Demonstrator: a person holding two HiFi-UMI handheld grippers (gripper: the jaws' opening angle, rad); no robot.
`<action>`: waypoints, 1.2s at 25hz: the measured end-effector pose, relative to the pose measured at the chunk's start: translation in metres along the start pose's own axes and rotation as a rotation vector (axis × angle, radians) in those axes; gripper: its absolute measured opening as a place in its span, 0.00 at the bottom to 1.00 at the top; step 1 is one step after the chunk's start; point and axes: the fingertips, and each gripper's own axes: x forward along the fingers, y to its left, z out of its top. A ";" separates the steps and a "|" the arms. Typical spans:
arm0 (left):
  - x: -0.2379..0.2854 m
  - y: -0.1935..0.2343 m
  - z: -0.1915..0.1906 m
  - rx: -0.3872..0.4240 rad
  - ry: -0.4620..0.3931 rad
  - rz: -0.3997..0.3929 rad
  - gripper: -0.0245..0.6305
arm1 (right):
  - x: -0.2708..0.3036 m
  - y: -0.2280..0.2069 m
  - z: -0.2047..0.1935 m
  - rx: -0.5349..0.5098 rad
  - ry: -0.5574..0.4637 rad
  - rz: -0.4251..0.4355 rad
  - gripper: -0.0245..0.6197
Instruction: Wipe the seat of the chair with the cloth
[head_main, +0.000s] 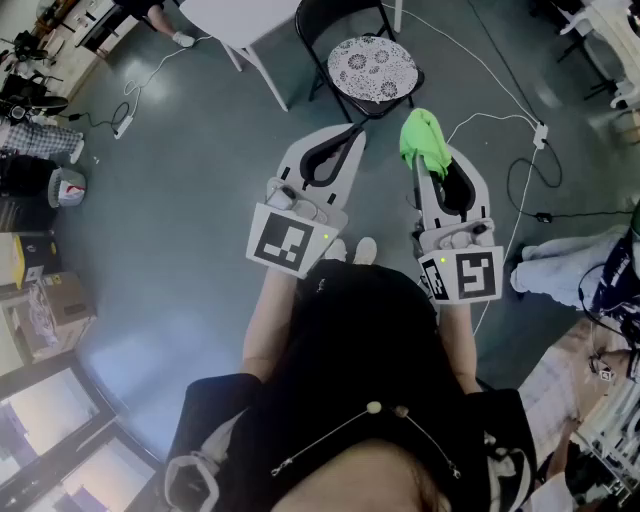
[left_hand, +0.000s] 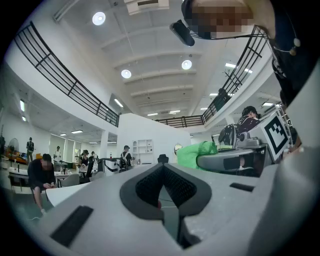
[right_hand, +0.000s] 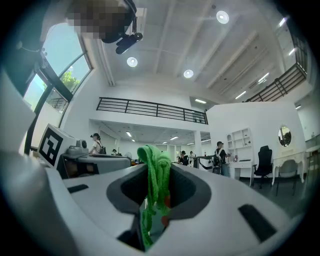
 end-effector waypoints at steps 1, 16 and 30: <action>0.000 0.000 0.001 0.002 -0.002 -0.001 0.04 | 0.000 0.000 0.001 0.001 -0.002 0.001 0.19; 0.009 -0.005 -0.003 0.007 0.016 -0.004 0.04 | -0.004 -0.017 -0.003 0.011 0.005 -0.010 0.19; 0.029 0.019 -0.021 -0.037 0.027 0.045 0.04 | 0.013 -0.042 -0.022 -0.070 0.061 0.120 0.19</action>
